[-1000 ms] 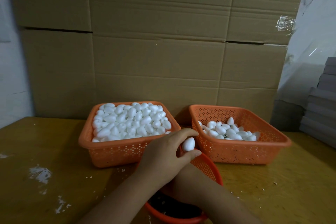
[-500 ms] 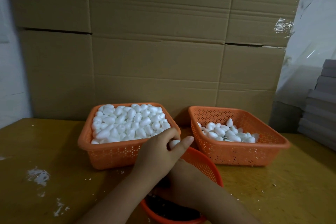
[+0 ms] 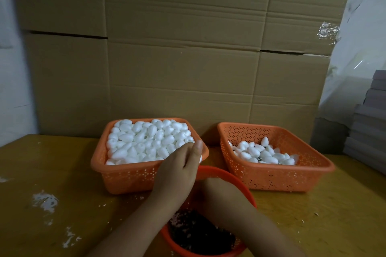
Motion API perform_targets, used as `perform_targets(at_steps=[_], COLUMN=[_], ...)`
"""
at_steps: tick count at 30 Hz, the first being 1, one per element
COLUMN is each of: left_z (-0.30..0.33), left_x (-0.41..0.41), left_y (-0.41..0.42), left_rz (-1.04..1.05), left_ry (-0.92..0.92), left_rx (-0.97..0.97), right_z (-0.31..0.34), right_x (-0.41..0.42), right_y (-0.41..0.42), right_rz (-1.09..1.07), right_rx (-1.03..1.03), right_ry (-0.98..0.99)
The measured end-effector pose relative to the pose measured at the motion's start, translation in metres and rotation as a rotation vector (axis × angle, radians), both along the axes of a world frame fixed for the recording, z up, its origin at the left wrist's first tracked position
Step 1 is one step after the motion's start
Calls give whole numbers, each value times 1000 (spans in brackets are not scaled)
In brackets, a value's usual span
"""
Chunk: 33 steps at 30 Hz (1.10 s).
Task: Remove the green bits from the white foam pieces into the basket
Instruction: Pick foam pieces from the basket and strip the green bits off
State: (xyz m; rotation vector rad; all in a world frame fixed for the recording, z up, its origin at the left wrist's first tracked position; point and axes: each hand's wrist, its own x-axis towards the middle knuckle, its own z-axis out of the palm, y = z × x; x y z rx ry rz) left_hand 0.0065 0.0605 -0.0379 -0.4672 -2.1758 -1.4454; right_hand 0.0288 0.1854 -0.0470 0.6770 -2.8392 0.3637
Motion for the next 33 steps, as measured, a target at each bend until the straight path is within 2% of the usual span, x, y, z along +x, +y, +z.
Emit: perform_targets(at_steps=[9,20,22,27,33], left_z=[1,0,0,-1,-1], left_x=[-1,-3,-3,-2,-3], left_y=[1,0,0,-2,-2], left_rz=[-42,-36,-34,-26,-63], left_ry=[-32,4,6,35,35], left_rx=[-14,0,8,-43,-40], right_z=[5,9,13,31,44], right_x=[5,-1,-1,1,7], right_y=[-3,0,2,11,15], right_rz=[23,-66,-120,-205,-161], right_rx=[96,-160,-323,-896,-1441], right_ry=[-204,-44,-54,-67,-120])
